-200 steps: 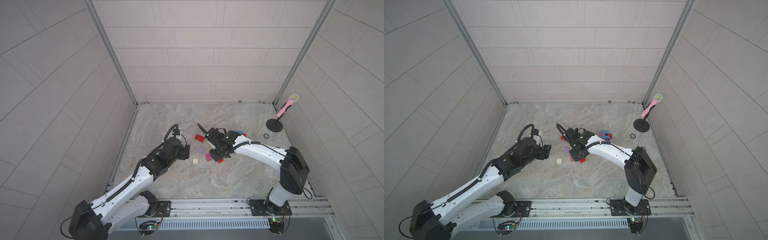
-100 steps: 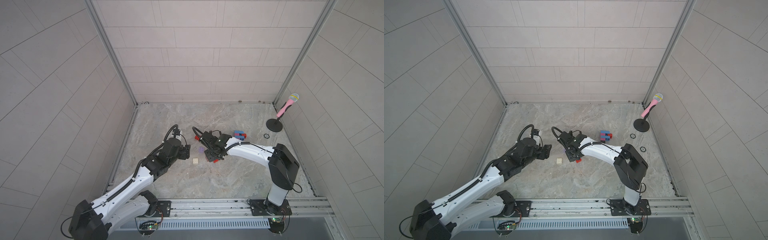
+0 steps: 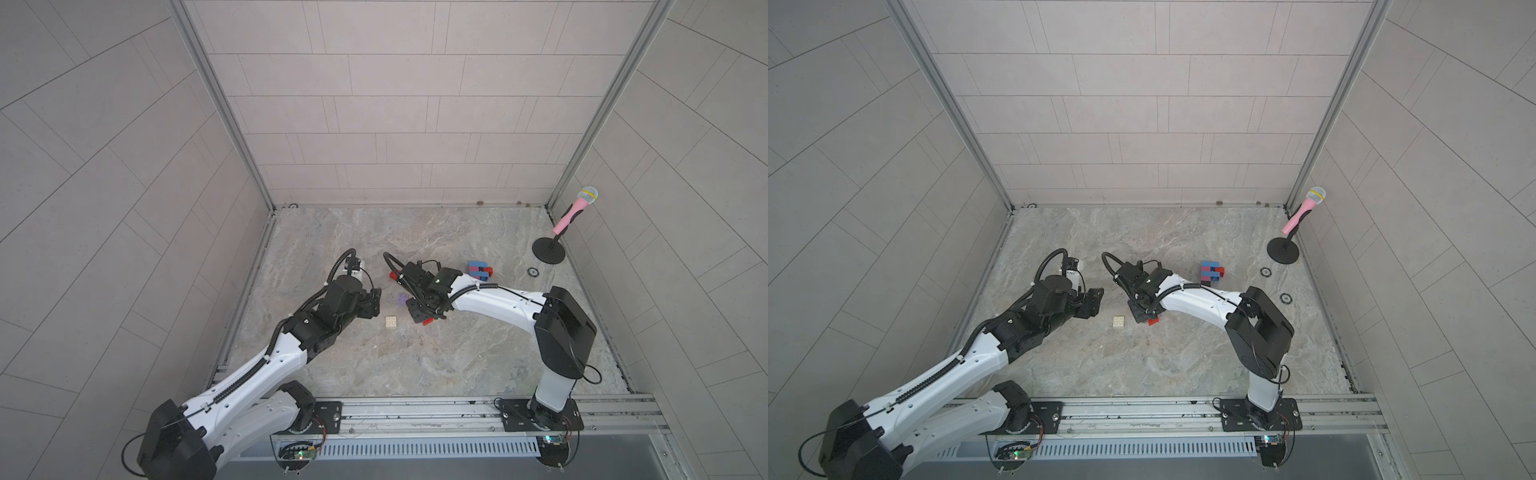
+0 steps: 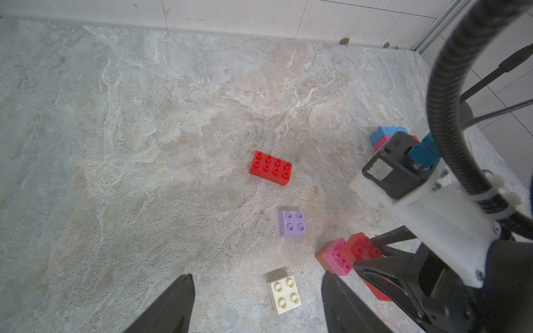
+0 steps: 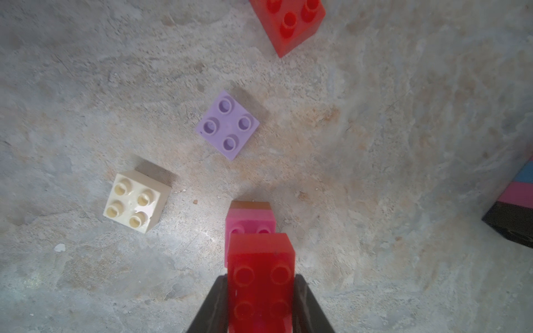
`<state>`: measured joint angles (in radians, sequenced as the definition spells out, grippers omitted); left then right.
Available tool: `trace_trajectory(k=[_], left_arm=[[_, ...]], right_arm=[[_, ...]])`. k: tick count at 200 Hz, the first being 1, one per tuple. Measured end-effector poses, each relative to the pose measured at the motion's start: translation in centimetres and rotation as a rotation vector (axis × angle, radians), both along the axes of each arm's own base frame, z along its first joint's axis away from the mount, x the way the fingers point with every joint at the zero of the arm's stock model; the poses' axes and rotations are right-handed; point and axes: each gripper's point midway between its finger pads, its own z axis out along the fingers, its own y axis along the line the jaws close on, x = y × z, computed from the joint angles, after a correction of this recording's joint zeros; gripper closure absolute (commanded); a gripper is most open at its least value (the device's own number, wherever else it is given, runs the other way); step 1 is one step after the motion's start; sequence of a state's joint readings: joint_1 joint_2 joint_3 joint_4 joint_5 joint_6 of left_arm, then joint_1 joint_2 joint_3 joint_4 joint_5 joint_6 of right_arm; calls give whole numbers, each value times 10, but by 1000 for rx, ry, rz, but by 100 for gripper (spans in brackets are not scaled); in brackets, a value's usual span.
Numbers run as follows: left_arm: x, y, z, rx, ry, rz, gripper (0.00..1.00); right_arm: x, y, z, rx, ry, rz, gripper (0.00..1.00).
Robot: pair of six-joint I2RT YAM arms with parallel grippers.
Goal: Assemble the letter p with lego
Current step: Assemble the lego brick with the lego brick.
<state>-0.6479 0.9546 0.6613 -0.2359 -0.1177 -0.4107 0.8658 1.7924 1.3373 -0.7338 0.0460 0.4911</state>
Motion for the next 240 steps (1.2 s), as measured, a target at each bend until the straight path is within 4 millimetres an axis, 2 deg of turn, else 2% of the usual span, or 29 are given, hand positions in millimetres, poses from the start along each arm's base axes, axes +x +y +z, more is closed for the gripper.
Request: trace_trajectory(k=[69, 240], left_arm=[[0, 0, -3, 4, 5, 1, 24], [0, 0, -5, 9, 12, 0, 24]], right_arm=[[0, 3, -7, 1, 16, -1, 90], [-2, 1, -9, -5, 14, -47, 91]])
